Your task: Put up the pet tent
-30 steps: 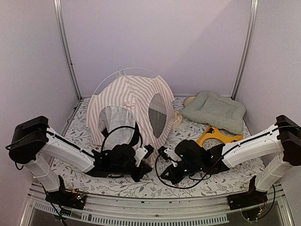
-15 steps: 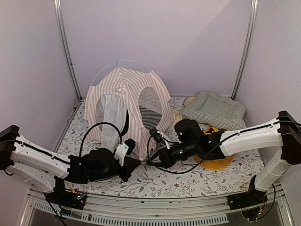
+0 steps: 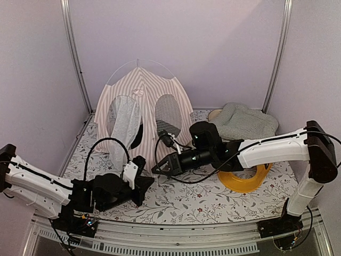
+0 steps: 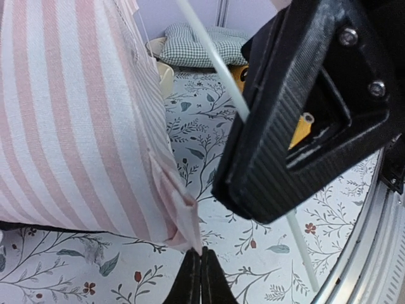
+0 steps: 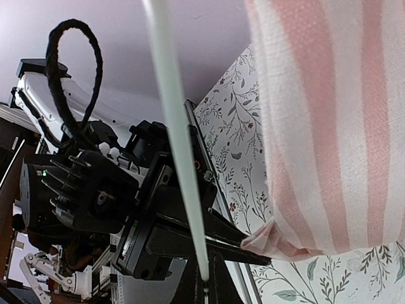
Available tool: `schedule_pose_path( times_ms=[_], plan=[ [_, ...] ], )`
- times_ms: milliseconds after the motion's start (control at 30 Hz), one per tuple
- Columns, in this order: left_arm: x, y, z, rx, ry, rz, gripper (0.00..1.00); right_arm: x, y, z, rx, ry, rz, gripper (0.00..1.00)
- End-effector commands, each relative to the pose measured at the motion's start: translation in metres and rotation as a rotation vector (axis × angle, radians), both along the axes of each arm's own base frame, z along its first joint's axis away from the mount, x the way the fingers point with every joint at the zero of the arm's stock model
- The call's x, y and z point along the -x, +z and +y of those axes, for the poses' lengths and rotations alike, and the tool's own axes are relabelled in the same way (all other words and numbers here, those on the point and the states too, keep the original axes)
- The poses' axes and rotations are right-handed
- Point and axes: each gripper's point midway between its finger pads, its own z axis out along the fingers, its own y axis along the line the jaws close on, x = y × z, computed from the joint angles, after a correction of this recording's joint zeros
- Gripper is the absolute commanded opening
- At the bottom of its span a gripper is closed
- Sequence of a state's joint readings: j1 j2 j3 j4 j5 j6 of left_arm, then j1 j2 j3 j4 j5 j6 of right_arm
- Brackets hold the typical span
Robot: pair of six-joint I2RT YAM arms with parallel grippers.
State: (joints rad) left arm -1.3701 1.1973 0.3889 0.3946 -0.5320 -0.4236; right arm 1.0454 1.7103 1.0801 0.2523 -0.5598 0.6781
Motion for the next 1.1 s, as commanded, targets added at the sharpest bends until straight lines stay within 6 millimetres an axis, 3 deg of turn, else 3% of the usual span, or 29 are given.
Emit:
schedule_pose_path(
  times_ms=[0, 300, 400, 467, 533, 667, 733, 867, 1067],
  plan=[
    [0.037, -0.060, 0.011, -0.231, -0.129, 0.079, 0.00, -0.077, 0.085, -0.007, -0.225, -0.245, -0.133, 0.00],
    [0.039, -0.060, 0.013, -0.250, -0.102, 0.067, 0.00, -0.093, 0.113, -0.004, -0.255, -0.287, -0.180, 0.00],
    [0.033, -0.047, 0.019, -0.207, -0.049, 0.063, 0.00, -0.091, 0.108, -0.003, -0.245, -0.269, -0.174, 0.00],
    [0.026, -0.028, 0.024, -0.149, -0.005, 0.054, 0.00, -0.087, 0.101, 0.000, -0.233, -0.240, -0.161, 0.00],
    [0.014, -0.004, 0.031, -0.088, 0.054, 0.046, 0.00, -0.083, 0.095, 0.000, -0.223, -0.221, -0.151, 0.00],
    [-0.014, 0.046, 0.043, 0.027, 0.101, -0.021, 0.29, -0.079, 0.092, -0.002, -0.221, -0.202, -0.145, 0.00],
    [-0.034, 0.063, 0.049, 0.052, 0.125, -0.056, 0.40, -0.075, 0.081, -0.004, -0.201, -0.193, -0.131, 0.00],
    [-0.075, 0.085, 0.054, 0.029, 0.160, -0.148, 0.47, -0.074, 0.079, -0.002, -0.201, -0.179, -0.122, 0.00],
    [-0.117, 0.113, 0.032, 0.005, 0.150, -0.273, 0.50, -0.072, 0.076, 0.001, -0.200, -0.161, -0.110, 0.00]
  ],
)
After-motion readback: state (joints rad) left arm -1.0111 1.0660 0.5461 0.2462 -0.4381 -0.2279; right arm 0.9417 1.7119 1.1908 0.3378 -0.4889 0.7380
